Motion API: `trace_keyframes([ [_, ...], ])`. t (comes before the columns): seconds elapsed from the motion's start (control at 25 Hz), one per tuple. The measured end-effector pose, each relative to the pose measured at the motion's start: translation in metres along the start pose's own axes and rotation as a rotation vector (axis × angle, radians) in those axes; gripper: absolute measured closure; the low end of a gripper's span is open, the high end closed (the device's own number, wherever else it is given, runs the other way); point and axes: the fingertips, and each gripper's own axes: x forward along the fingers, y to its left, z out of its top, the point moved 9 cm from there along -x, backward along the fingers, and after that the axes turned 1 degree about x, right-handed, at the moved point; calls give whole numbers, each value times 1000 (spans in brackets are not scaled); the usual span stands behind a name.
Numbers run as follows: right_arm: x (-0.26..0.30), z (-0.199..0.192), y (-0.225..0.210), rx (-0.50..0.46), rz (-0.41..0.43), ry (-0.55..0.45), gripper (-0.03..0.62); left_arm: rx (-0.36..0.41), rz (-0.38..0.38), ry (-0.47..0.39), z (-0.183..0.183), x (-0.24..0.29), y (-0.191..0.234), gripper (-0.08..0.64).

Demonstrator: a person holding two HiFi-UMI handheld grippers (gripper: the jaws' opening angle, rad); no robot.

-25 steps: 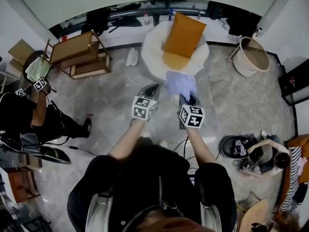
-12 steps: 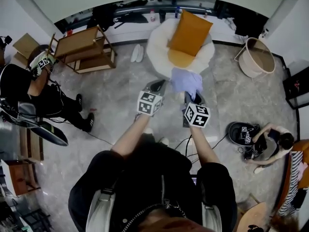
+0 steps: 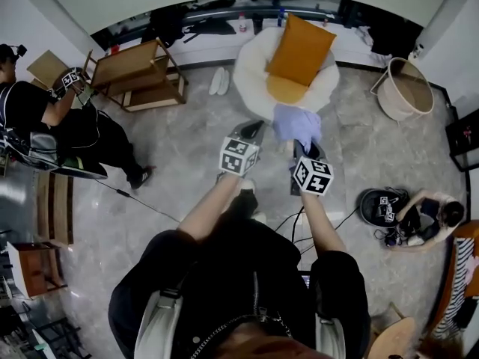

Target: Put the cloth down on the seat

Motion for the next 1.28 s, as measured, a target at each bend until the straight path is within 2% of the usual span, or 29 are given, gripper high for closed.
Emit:
trace_keyframes([
  [0.52, 38, 12, -9, -14, 16, 18, 488, -23, -7, 10, 6, 39, 24, 555],
  [1.28, 157, 67, -48, -7, -9, 54, 488, -38, -32, 33, 39, 158, 103, 555],
])
